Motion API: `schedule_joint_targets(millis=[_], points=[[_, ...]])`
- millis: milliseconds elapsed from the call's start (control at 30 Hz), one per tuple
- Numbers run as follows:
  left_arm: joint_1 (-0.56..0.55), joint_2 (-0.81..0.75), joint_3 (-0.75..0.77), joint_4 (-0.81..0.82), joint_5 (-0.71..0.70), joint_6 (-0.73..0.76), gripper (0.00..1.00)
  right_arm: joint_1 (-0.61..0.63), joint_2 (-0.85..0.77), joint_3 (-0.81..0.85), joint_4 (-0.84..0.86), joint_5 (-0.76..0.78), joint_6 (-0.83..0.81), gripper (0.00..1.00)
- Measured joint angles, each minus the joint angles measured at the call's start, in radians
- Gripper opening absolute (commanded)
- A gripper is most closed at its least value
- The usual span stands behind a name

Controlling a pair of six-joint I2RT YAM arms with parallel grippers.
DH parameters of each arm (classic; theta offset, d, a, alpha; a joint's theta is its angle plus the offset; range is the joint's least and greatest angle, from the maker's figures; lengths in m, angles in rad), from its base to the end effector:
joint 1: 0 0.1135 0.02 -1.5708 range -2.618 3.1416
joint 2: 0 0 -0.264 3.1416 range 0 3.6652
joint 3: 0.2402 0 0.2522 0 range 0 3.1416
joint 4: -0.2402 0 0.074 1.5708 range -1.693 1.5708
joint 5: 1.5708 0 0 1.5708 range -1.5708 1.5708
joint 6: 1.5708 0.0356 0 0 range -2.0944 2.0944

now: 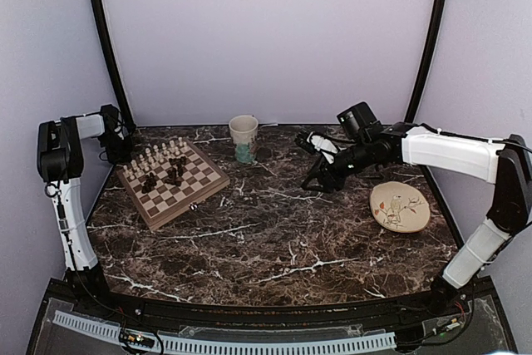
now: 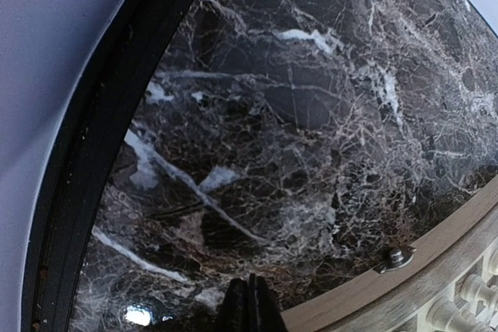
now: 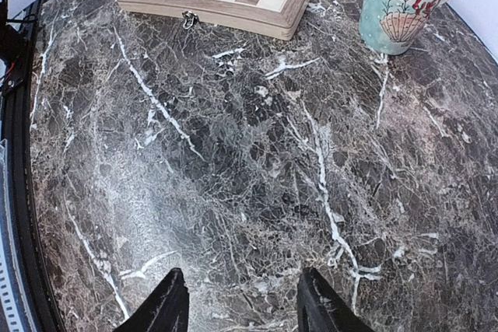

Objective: Set up the chess pieces on the board
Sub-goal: Position the chessboard at the center of the board.

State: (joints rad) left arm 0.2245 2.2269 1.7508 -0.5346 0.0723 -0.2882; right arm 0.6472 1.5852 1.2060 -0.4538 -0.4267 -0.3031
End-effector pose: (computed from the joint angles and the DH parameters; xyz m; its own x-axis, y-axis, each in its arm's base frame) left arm 0.4729 0.1053 0.1710 -0.7394 -0.4596 -0.4920 -0.4118 0.8868 -0.2097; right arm 0.2665 0.2199 0.2638 -0.3333 -0.5925 -0.7334 -0.9120 0.3998 0.0915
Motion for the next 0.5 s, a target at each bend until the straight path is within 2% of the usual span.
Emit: schedule_joint_targets(millis=[500], points=[[0.014,0.087,0.107,-0.103,0.137,0.037,0.02,0.001,-0.001,-0.025,0.003,-0.023,-0.006,0.45]])
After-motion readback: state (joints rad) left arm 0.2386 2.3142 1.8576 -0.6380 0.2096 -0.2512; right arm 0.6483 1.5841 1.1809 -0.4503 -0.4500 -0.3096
